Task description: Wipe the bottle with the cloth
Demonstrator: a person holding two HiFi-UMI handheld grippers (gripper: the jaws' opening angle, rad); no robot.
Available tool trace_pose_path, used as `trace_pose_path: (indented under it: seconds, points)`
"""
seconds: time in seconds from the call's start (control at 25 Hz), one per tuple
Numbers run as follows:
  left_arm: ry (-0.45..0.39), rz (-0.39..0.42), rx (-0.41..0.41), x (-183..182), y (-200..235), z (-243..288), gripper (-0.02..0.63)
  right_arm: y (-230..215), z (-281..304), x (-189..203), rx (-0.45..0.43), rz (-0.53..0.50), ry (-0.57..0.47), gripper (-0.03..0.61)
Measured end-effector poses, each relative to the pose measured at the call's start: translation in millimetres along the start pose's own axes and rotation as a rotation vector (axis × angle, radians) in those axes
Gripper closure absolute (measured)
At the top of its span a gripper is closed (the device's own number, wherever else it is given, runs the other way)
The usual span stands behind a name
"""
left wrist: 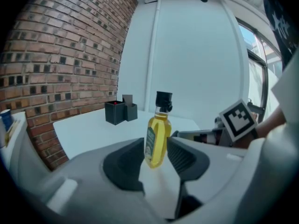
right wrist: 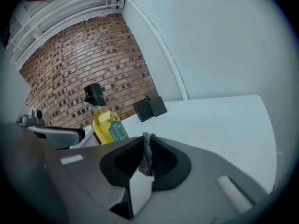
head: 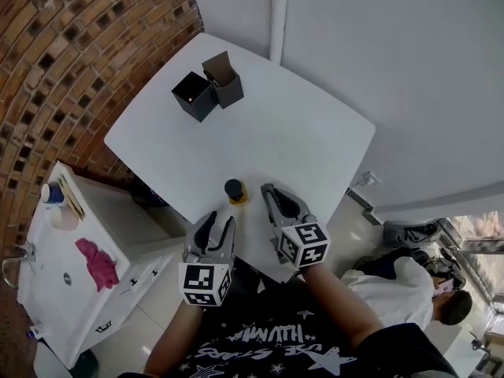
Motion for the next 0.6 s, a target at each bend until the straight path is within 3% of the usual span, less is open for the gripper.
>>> trace_pose_path:
  seconds: [0.12, 0.24, 0.44, 0.6]
  points:
    - [-0.021, -0.006, -0.025, 5, -14, 4, 0.352, -8, -19, -10, 0.038, 0.005, -0.031, 0.537]
    - [-0.063, 0.000, -0.109, 11, -29, 12, 0.258, -13, -36, -13, 0.065, 0.005, -0.046, 0.537]
    - [-0.067, -0.008, -0.267, 19, -43, 36, 0.250, -15, -56, -12, 0.067, 0.004, -0.044, 0.537]
    - [-0.066, 0.047, -0.383, 23, -39, 54, 0.252, -18, -65, -11, 0.052, 0.004, -0.038, 0.537]
Point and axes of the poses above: the fingertips, and each gripper's own axes: z forward along the fingers, y to its left, x out of its underside, the point moved 9 cm from there along -z, backward along the fingers, and after that the axes turned 11 degrees about -x, right-handed, at the moved point
